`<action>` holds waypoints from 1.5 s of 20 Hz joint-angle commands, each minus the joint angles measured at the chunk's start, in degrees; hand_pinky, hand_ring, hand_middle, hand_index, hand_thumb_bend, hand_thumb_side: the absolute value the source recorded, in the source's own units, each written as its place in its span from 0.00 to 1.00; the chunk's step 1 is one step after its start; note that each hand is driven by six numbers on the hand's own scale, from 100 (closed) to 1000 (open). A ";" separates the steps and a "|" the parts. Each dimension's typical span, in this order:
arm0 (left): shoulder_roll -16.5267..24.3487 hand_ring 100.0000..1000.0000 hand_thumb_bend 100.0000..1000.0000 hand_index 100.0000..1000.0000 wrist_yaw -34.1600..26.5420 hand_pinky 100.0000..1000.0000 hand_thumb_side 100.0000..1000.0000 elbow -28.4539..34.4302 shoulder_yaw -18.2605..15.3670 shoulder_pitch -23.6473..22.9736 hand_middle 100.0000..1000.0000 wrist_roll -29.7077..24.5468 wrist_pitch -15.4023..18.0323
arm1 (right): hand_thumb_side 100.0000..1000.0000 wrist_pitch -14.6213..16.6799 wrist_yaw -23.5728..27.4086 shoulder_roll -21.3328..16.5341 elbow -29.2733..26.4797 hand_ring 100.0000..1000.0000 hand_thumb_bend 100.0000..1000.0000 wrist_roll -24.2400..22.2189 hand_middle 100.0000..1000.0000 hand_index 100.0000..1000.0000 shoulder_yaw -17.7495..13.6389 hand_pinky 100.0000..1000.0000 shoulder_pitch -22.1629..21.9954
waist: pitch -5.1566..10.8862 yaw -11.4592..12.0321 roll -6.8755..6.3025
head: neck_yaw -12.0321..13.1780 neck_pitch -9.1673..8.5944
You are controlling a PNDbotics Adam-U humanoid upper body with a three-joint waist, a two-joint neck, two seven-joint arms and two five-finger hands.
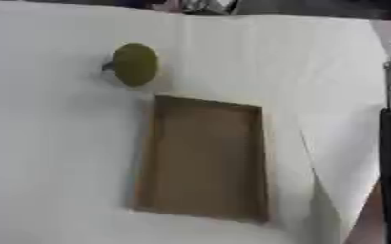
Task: Pick up objects on the table and place them in the box.
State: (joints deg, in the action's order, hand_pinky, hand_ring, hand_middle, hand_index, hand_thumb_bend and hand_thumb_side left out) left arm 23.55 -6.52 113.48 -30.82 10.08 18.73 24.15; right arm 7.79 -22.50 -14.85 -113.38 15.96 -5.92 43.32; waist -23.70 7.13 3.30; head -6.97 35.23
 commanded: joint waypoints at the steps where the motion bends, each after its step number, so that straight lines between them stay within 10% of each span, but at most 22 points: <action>1: 0.99 0.63 0.00 0.77 0.28 0.66 0.53 1.11 -0.67 -0.05 0.56 0.27 0.05 | 0.51 -0.09 -0.20 -0.95 -1.21 0.49 0.00 0.24 0.64 0.73 -0.30 0.82 0.64 | 1.43 0.05 -0.41 | -0.14 -0.15; 14: 9.26 0.64 0.00 0.78 4.30 0.66 0.48 0.95 1.87 0.07 0.57 0.50 0.28 | 0.51 -0.25 -0.11 -1.14 -1.21 0.49 0.00 -0.04 0.64 0.73 -0.01 0.82 0.68 | 1.25 -0.48 -0.84 | 0.20 0.22; 22: 21.77 0.65 0.00 0.80 8.48 0.67 0.44 -13.85 8.63 9.46 0.59 -3.29 1.54 | 0.51 -0.12 0.10 -0.80 -1.21 0.49 0.00 -0.55 0.64 0.73 0.45 0.82 0.50 | 1.88 -1.20 -1.39 | 1.17 0.60; 30: 24.20 0.72 0.00 0.84 9.08 0.73 0.43 -19.38 10.36 12.18 0.67 -5.79 3.19 | 0.51 0.10 0.31 -0.45 -1.21 0.49 0.00 -1.05 0.64 0.73 1.11 0.82 0.70 | 2.06 -2.17 -2.10 | 2.33 0.85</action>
State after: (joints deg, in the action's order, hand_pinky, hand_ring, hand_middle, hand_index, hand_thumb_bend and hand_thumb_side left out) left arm 44.59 2.31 94.08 -20.50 21.49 13.35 27.27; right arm 7.82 -22.42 -14.71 -113.38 15.22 -4.93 43.32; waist -23.21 4.78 1.71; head -5.12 35.79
